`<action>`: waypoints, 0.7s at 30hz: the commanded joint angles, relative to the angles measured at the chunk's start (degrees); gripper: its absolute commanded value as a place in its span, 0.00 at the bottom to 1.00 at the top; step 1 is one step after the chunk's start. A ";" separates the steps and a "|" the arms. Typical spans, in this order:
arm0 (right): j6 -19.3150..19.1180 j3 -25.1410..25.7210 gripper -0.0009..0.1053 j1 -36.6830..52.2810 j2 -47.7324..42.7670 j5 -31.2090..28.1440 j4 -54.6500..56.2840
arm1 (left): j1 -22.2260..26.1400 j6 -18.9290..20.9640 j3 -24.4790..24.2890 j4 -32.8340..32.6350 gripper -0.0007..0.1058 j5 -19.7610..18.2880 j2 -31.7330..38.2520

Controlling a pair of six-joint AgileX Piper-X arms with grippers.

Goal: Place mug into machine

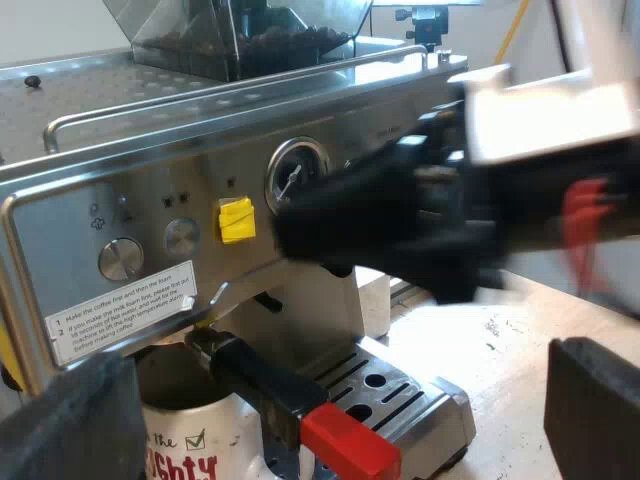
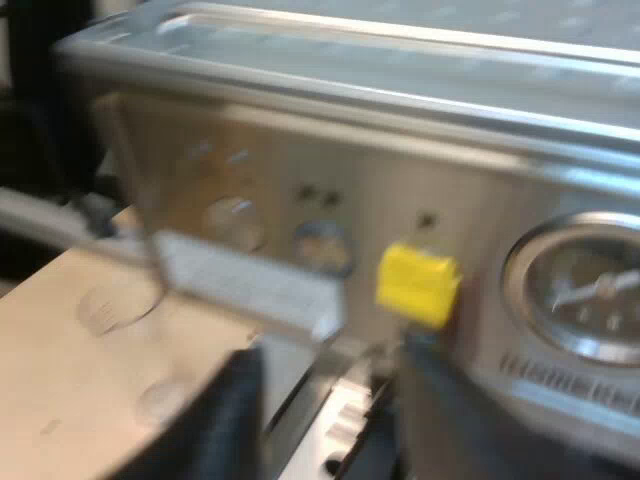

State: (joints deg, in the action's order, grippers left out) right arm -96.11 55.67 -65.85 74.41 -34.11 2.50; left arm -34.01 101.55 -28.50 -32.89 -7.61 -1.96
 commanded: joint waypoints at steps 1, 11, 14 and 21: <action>-0.15 0.66 0.65 -2.18 -4.97 0.98 4.24 | -0.28 0.16 -1.88 0.87 0.77 -0.34 0.33; -3.61 2.41 0.66 -2.44 -19.37 0.73 18.76 | 0.22 4.06 -13.49 0.87 0.77 4.87 -8.77; -3.59 4.68 0.66 1.37 -22.79 0.92 26.78 | 1.40 6.86 -18.50 -0.09 0.77 8.98 -15.39; -2.01 7.22 0.66 18.96 -30.54 8.95 39.74 | 10.96 7.53 -26.11 -0.65 0.77 5.69 -26.20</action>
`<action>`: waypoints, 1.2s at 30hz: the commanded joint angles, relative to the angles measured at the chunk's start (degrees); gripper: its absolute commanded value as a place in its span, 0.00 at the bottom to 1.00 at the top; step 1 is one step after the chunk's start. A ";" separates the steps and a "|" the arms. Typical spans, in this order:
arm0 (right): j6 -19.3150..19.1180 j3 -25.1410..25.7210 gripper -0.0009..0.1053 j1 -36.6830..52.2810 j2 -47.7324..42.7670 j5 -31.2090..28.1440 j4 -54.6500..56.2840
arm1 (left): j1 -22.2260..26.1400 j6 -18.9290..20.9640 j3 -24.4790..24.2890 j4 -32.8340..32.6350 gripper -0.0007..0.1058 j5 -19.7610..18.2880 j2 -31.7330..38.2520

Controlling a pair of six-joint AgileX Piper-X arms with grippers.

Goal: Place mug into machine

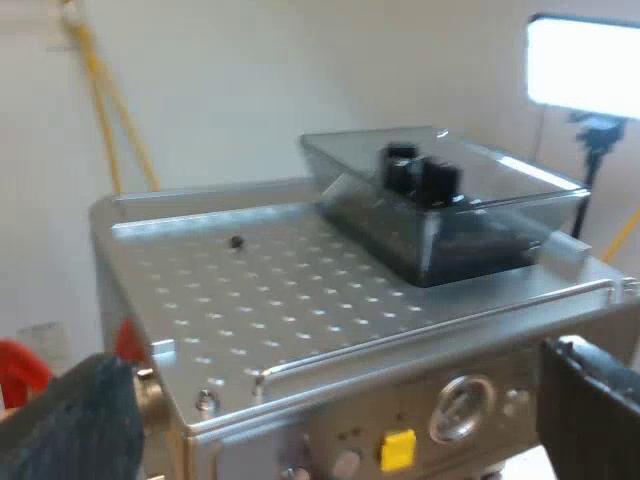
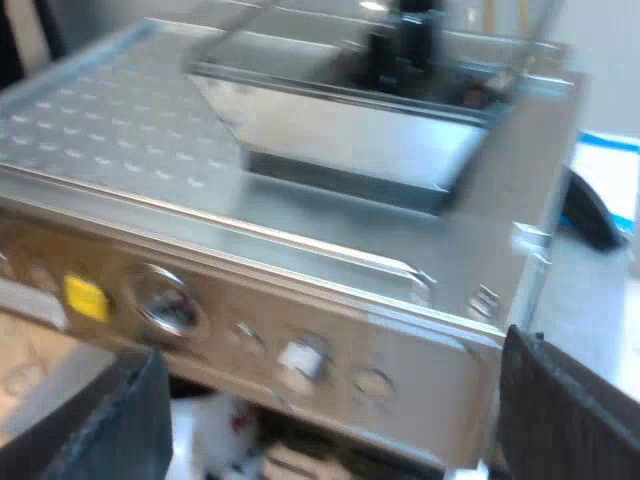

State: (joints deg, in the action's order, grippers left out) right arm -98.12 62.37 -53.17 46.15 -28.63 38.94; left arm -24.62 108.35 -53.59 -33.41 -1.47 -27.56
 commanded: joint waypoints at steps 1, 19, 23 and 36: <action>0.24 0.51 0.66 8.32 -2.71 3.94 4.27 | 2.06 0.73 -1.51 -0.20 0.77 -0.91 -0.89; -2.35 -3.50 0.65 58.84 -14.15 29.42 15.92 | 20.51 -3.68 -5.27 -15.41 0.77 -8.15 1.50; -2.34 -4.75 0.65 59.09 -18.39 29.33 16.39 | 20.51 -3.68 -5.27 -18.67 0.77 -8.15 5.23; -4.15 -5.84 0.65 58.80 -36.93 30.68 24.51 | 20.51 -4.49 -5.27 -29.31 0.77 -1.63 19.74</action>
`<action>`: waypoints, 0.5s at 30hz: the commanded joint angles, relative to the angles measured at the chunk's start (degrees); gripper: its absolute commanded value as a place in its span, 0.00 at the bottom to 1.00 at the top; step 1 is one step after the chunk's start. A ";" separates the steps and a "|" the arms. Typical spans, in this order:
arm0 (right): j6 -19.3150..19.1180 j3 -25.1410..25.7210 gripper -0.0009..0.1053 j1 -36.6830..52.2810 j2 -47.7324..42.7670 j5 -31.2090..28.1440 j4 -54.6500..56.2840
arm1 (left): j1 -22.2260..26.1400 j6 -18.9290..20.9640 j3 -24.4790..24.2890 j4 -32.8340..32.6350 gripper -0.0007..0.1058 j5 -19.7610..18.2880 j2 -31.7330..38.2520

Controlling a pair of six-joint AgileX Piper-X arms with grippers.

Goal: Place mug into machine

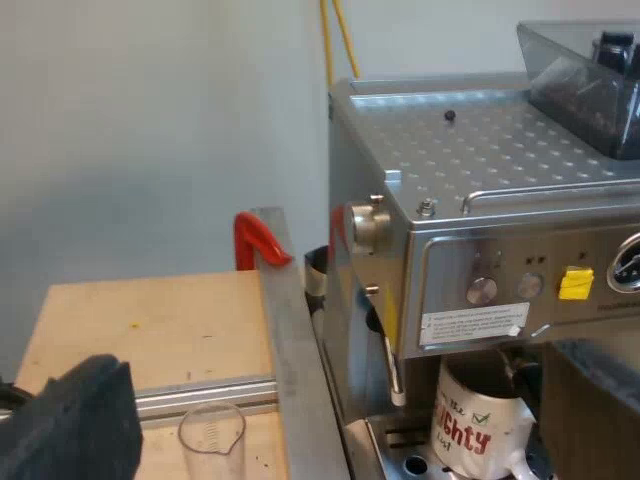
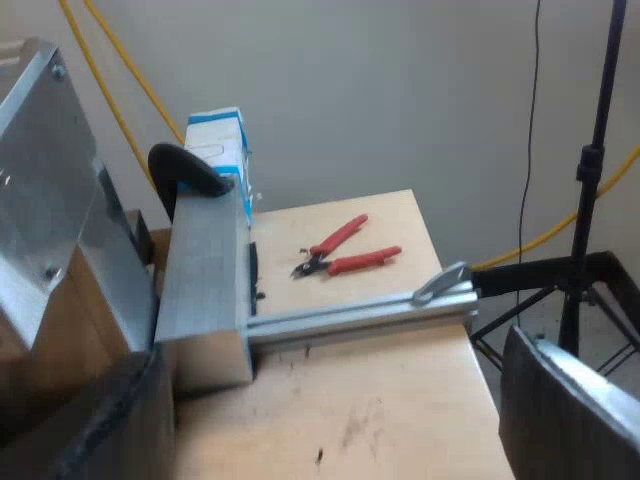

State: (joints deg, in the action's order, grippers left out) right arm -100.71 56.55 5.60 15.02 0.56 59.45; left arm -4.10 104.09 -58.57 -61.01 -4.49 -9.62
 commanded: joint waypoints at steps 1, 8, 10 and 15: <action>-1.56 -0.01 0.65 0.03 -8.03 1.69 5.36 | -0.02 -0.23 -0.29 -3.67 0.77 1.38 4.25; -1.56 -1.36 0.65 0.03 -18.30 2.14 7.69 | -0.02 -0.23 -0.12 -10.86 0.77 4.49 15.58; -1.56 -1.22 0.65 0.03 -18.17 2.18 10.30 | -0.02 -0.23 0.02 -12.46 0.77 4.82 18.39; -2.37 -3.03 0.65 -0.10 -18.28 4.26 7.15 | 0.13 -0.23 -1.16 -14.73 0.77 6.02 18.39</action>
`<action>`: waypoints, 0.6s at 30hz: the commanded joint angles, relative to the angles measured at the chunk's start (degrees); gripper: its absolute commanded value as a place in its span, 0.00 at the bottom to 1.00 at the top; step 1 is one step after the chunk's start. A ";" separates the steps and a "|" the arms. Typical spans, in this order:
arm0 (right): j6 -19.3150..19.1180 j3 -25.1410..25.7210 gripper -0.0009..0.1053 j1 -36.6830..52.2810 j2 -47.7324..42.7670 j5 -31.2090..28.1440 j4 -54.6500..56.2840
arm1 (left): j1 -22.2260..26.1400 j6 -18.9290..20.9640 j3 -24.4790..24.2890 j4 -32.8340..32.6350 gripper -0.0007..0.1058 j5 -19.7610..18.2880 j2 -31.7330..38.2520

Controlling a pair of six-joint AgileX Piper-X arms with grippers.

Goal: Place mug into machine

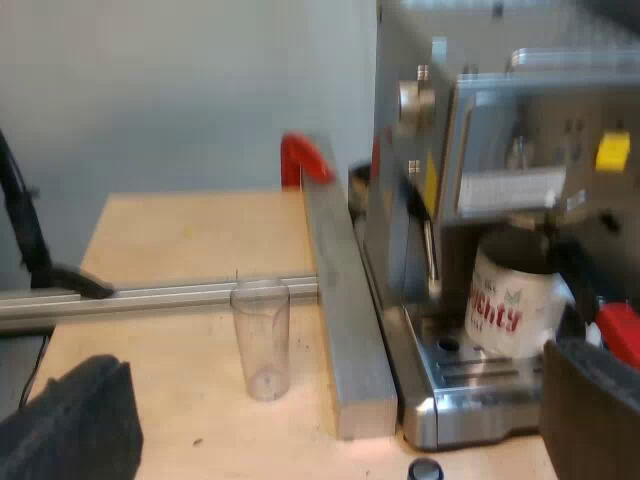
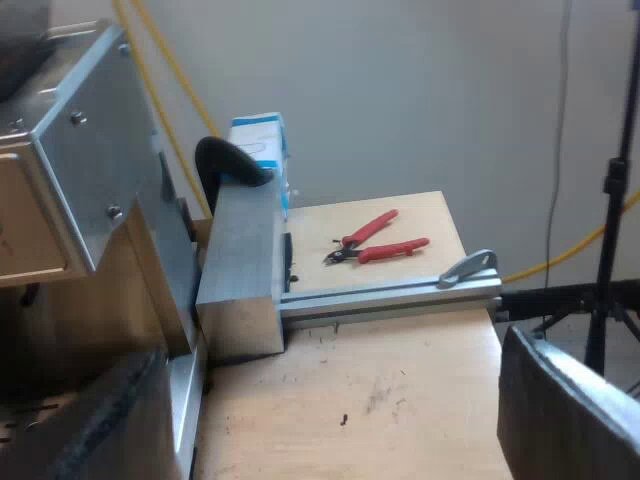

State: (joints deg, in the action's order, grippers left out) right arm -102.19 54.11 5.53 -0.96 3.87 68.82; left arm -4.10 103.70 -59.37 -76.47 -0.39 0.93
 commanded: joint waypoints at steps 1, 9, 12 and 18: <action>-0.90 -1.17 0.65 -0.03 -2.30 1.07 -3.08 | 0.13 0.16 -0.35 1.02 0.77 2.33 7.84; -0.90 -8.89 0.65 -0.03 -2.10 1.13 -12.73 | 0.13 0.16 8.89 10.61 0.77 7.23 7.84; -0.90 -11.99 0.65 -0.03 -2.10 1.13 -13.75 | 0.13 0.16 13.57 14.19 0.77 7.23 7.84; -0.90 -18.71 0.65 -0.03 -2.03 1.13 -13.63 | 0.13 0.16 21.51 19.01 0.77 7.23 7.69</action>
State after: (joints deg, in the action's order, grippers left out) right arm -102.35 35.75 5.53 -0.85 4.81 55.73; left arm -4.10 103.70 -37.03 -58.60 5.70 0.82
